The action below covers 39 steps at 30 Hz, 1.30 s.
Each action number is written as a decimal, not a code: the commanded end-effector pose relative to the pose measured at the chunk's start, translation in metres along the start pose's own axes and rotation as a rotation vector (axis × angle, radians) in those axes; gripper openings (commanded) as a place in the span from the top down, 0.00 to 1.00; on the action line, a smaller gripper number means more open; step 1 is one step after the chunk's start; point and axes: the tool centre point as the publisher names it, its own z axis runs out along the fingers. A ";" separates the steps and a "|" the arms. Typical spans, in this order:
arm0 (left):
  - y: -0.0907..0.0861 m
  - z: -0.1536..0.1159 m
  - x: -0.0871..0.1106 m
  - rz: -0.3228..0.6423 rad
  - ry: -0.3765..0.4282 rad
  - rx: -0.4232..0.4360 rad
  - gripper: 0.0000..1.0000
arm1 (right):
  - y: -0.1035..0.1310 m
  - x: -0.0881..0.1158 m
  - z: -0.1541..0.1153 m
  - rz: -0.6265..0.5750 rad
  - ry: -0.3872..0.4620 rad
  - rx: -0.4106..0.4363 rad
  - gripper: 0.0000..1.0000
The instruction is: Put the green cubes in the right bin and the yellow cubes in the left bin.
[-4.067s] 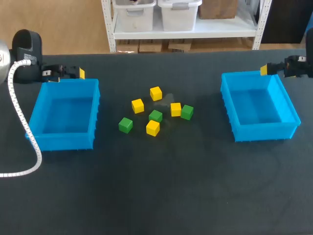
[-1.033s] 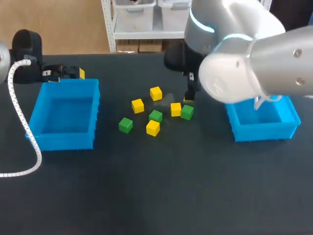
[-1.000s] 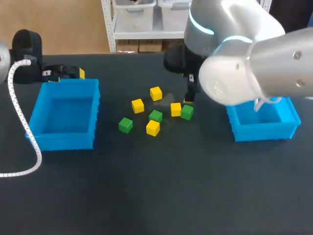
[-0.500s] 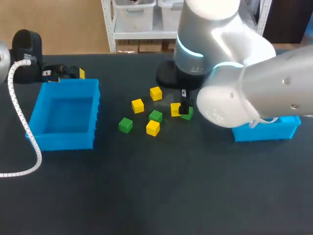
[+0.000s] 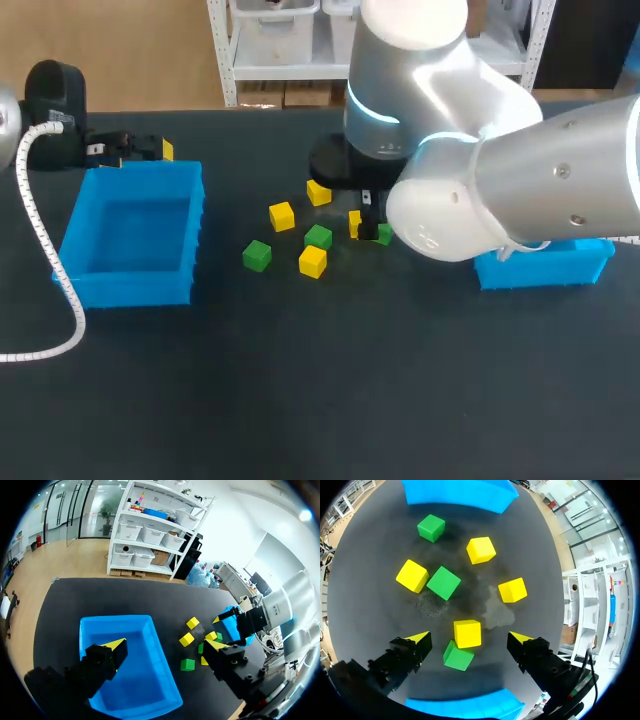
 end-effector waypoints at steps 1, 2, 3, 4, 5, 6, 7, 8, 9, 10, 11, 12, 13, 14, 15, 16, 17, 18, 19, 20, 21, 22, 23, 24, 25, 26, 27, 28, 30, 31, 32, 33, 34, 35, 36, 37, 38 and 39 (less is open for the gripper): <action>0.002 0.000 0.001 0.002 -0.005 0.010 0.00 | -0.003 -0.002 0.003 -0.003 0.004 -0.001 0.00; 0.002 0.000 0.001 0.002 -0.005 0.010 0.00 | -0.003 -0.002 0.003 -0.004 0.005 -0.001 0.00; 0.002 0.000 0.001 0.002 -0.005 0.010 0.00 | -0.003 -0.002 0.004 -0.005 0.006 -0.001 0.00; 0.002 0.000 0.001 0.002 -0.005 0.010 0.00 | -0.004 -0.002 0.004 -0.005 0.007 0.000 0.00; 0.002 0.000 0.001 0.002 -0.005 0.010 0.00 | -0.005 -0.002 0.004 -0.003 0.009 0.000 0.00; 0.002 0.000 0.001 0.002 -0.005 0.010 0.00 | -0.005 -0.001 0.004 -0.002 0.010 -0.001 0.00; 0.002 0.000 0.001 0.002 -0.005 0.010 0.00 | -0.006 -0.001 0.004 -0.001 0.010 -0.001 0.00; 0.002 0.000 0.001 0.002 -0.005 0.010 0.00 | -0.007 0.000 0.004 0.001 0.012 -0.001 0.00; 0.002 0.000 0.001 0.002 -0.005 0.010 0.00 | -0.007 0.001 0.003 0.004 0.017 -0.003 0.00; 0.002 0.000 0.001 0.002 -0.005 0.010 0.00 | -0.006 0.003 0.003 0.009 0.019 -0.005 0.00; 0.002 0.000 0.001 0.002 -0.005 0.010 0.00 | -0.006 0.005 0.002 0.015 0.021 -0.007 0.00; 0.002 0.000 0.001 0.002 -0.005 0.010 0.00 | -0.005 0.007 0.002 0.020 0.024 -0.011 0.00; 0.002 0.000 0.001 0.002 -0.005 0.010 0.00 | -0.006 0.010 0.004 0.033 0.028 -0.011 0.00; 0.002 0.000 0.001 0.002 -0.005 0.010 0.00 | -0.006 0.012 0.005 0.043 0.032 -0.014 0.00; 0.002 0.000 0.001 0.002 -0.005 0.010 0.00 | -0.006 0.015 0.005 0.056 0.036 -0.017 0.00; 0.002 0.000 0.001 0.002 -0.005 0.010 0.00 | -0.006 0.017 0.005 0.062 0.037 -0.019 0.00; 0.002 0.000 0.001 0.002 -0.005 0.010 0.00 | -0.006 0.019 0.006 0.074 0.040 -0.019 0.00; 0.002 0.000 0.001 0.002 -0.005 0.010 0.00 | -0.006 0.022 0.007 0.085 0.046 -0.022 0.00; 0.002 0.000 0.001 0.002 -0.005 0.010 0.00 | -0.006 0.024 0.008 0.096 0.050 -0.021 0.00; 0.002 0.000 0.001 0.002 -0.005 0.010 0.00 | -0.006 0.026 0.009 0.101 0.051 -0.022 0.00; 0.002 0.000 0.001 0.002 -0.005 0.010 0.00 | -0.006 0.027 0.009 0.118 0.051 -0.023 0.00; 0.002 0.000 0.001 0.002 -0.005 0.010 0.00 | -0.006 0.028 0.010 0.127 0.052 -0.026 0.00; 0.002 0.000 0.001 0.002 -0.005 0.010 0.00 | -0.006 0.029 0.011 0.134 0.051 -0.028 0.00; 0.002 0.000 0.001 0.002 -0.005 0.010 0.00 | -0.005 0.030 0.011 0.147 0.051 -0.034 0.00; 0.002 0.000 0.001 0.002 -0.005 0.010 0.00 | -0.005 0.030 0.012 0.151 0.049 -0.037 0.00; 0.002 0.000 0.001 0.002 -0.005 0.010 0.00 | -0.004 0.030 0.012 0.152 0.048 -0.037 0.00; 0.002 0.000 0.001 0.002 -0.005 0.010 0.00 | -0.003 0.030 0.012 0.160 0.050 -0.041 0.00; 0.002 0.000 0.001 0.002 -0.005 0.010 0.00 | -0.002 0.031 0.012 0.166 0.049 -0.044 0.00; 0.002 0.000 0.001 0.002 -0.005 0.010 0.00 | 0.000 0.031 0.013 0.176 0.049 -0.047 0.00; 0.002 0.000 0.001 0.002 -0.005 0.010 0.00 | 0.002 0.032 0.013 0.182 0.048 -0.049 0.00; 0.002 0.000 0.001 0.002 -0.005 0.010 0.00 | 0.002 0.032 0.013 0.187 0.046 -0.050 0.00; 0.002 0.000 0.001 0.002 -0.005 0.010 0.00 | 0.003 0.034 0.014 0.193 0.047 -0.052 0.00; 0.002 0.000 0.001 0.002 -0.005 0.010 0.00 | 0.004 0.034 0.014 0.196 0.047 -0.054 0.00; 0.002 0.000 0.001 0.002 -0.005 0.010 0.00 | 0.005 0.035 0.014 0.198 0.047 -0.054 0.00; 0.002 0.000 0.001 0.002 -0.005 0.010 0.00 | 0.006 0.035 0.014 0.203 0.048 -0.057 0.00; 0.002 0.000 0.001 0.002 -0.005 0.010 0.00 | 0.006 0.036 0.015 0.204 0.048 -0.058 0.00; 0.002 0.000 0.001 0.002 -0.005 0.010 0.00 | 0.006 0.036 0.015 0.207 0.049 -0.059 0.00; 0.002 0.000 0.001 0.002 -0.005 0.010 0.00 | 0.007 0.036 0.016 0.210 0.049 -0.060 0.00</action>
